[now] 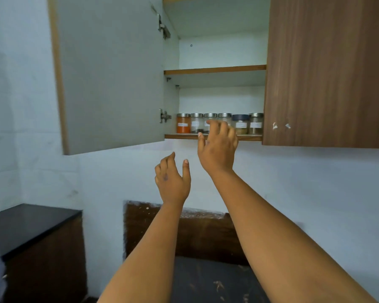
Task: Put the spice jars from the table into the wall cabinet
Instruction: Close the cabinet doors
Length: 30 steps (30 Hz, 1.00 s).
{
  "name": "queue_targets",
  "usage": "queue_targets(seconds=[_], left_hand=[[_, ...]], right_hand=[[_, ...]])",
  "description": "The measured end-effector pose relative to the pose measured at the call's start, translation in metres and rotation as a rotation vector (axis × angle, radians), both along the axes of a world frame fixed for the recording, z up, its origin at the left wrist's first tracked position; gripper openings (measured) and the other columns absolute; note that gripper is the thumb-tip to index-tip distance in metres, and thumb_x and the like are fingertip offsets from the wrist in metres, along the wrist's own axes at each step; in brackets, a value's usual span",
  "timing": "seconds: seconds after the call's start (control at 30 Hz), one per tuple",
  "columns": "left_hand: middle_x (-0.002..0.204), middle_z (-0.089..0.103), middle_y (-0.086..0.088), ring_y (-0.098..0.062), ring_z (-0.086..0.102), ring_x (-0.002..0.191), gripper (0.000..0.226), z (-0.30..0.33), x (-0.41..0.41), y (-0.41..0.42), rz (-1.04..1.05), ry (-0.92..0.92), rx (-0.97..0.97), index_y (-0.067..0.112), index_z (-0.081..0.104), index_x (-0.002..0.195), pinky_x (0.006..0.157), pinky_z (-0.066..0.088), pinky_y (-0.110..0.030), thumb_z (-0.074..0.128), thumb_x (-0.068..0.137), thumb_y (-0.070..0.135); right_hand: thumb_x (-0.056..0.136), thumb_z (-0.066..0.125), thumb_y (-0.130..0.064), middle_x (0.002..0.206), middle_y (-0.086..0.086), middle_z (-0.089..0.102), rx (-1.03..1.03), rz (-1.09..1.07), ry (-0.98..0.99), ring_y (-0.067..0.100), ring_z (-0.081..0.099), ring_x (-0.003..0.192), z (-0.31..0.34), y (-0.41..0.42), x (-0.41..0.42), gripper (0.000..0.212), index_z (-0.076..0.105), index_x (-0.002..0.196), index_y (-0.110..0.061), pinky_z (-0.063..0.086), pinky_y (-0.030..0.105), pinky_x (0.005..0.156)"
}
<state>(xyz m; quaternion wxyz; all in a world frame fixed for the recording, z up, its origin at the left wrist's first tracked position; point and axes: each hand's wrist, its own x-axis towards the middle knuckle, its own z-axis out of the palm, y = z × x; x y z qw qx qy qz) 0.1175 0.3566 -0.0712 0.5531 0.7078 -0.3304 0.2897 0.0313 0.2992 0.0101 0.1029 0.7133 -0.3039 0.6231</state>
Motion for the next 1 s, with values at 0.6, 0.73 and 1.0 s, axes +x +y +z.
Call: queue_targets(seconds=[0.6, 0.73, 1.0], left_hand=[[0.153, 0.033, -0.008, -0.031, 0.032, 0.140, 0.081, 0.015, 0.108, 0.169, -0.260, 0.514, -0.122, 0.014, 0.022, 0.151, 0.109, 0.037, -0.050, 0.061, 0.087, 0.046], [0.143, 0.048, 0.000, -0.018, 0.044, 0.132, 0.057, 0.026, 0.112, 0.191, -0.408, 0.353, -0.363, 0.022, 0.039, 0.144, 0.106, 0.040, -0.040, 0.059, 0.093, 0.039], [0.114, 0.067, 0.001, -0.012, 0.061, 0.105, 0.050, 0.028, 0.107, 0.191, -0.546, 0.414, -0.513, 0.018, 0.063, 0.119, 0.089, 0.048, -0.027, 0.028, 0.102, 0.051]], right_hand=[[0.091, 0.049, -0.056, 0.140, 0.007, 0.037, 0.130, 0.425, 0.070, 0.026, 0.029, 0.133, 0.011, 0.200, 0.097, 0.060, 0.040, 0.138, -0.020, 0.030, 0.042, 0.107], [0.086, 0.051, -0.064, 0.144, 0.004, 0.028, 0.316, 0.583, 0.013, 0.023, 0.024, 0.135, 0.022, 0.224, 0.119, 0.072, 0.032, 0.142, -0.023, 0.031, 0.039, 0.107], [0.086, 0.055, -0.062, 0.146, 0.005, 0.023, 0.503, 0.632, 0.018, 0.023, 0.022, 0.136, 0.018, 0.225, 0.127, 0.075, 0.026, 0.145, -0.026, 0.028, 0.038, 0.109]])
